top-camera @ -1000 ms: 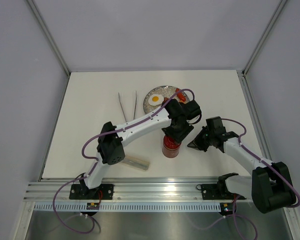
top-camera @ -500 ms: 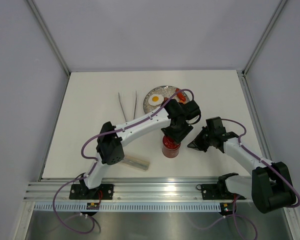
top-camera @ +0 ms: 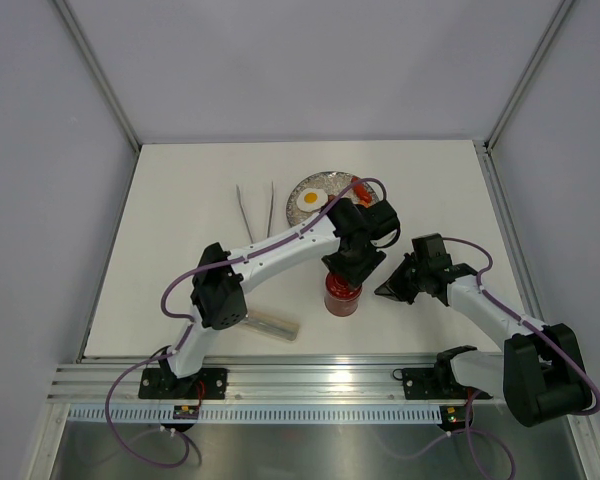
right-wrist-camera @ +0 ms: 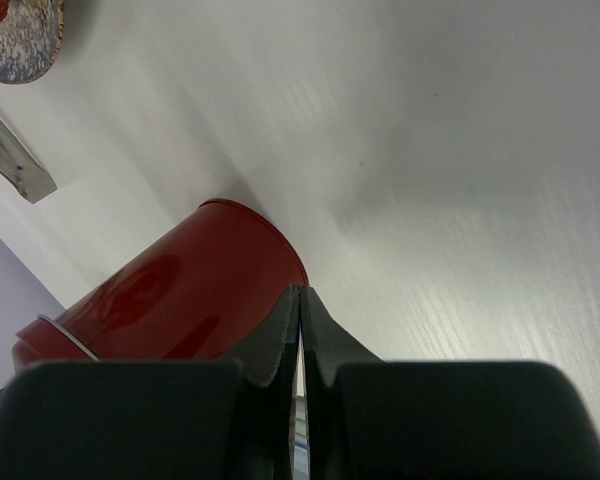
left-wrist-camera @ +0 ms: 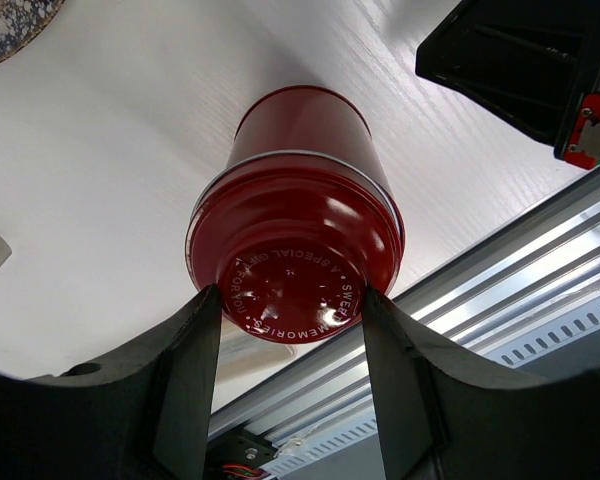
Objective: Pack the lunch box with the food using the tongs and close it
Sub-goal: Close the box lid on the packing box.
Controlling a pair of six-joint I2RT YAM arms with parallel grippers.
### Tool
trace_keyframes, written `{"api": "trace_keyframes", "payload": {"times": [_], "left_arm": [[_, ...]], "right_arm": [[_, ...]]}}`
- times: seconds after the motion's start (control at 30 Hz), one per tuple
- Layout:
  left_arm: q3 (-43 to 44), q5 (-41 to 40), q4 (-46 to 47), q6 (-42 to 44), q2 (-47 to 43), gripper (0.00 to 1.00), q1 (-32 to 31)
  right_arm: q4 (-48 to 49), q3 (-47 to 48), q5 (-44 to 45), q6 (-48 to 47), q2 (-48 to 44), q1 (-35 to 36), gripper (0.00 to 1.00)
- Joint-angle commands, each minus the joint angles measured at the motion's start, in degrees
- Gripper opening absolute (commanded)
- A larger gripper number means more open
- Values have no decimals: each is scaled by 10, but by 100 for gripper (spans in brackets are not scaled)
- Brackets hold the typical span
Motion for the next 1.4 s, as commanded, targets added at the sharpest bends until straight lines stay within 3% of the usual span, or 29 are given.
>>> {"api": "trace_keyframes", "payload": {"times": [0.0,0.67,0.83,1.37], "left_arm": [[-20,21,-1,3,20,1,-2],[-29,21,3,2,27,3,-2],[-28,18,8,1,21,36,-2],[-41,7,54,-13,-22,87,-2]], "right_arm": [[11,0,1,0,-1,3,7],[9,-6,1,0,-10,3,7],[1,-5,5,0,-22,4,8],[-88,27,59,-17,-102,3,9]]}}
